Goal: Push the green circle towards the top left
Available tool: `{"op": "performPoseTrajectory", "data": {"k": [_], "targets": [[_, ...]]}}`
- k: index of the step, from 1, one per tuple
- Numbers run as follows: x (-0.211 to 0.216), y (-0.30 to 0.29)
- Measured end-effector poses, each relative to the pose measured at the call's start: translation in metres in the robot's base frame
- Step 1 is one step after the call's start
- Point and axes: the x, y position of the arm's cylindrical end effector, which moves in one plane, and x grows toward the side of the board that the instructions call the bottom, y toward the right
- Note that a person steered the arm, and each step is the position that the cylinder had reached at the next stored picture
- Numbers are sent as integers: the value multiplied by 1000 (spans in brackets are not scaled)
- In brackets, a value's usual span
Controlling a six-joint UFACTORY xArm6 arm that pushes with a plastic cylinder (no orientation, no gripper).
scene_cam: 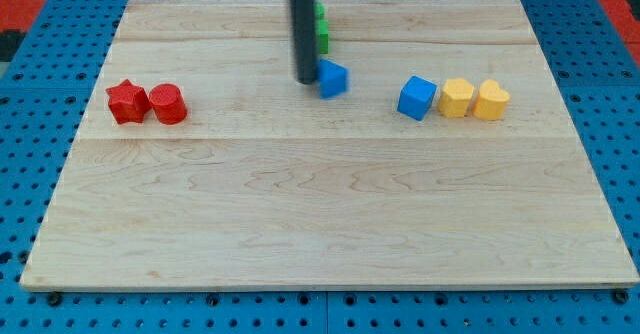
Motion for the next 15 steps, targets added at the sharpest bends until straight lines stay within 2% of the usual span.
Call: {"op": "performPoseTrajectory", "data": {"k": [1,2,5,6,10,11,12,13,15], "targets": [[7,88],[7,111],[7,108],[12,98],[103,-26],[39,-27],[-63,-2],[-107,3],[-150,7]]}}
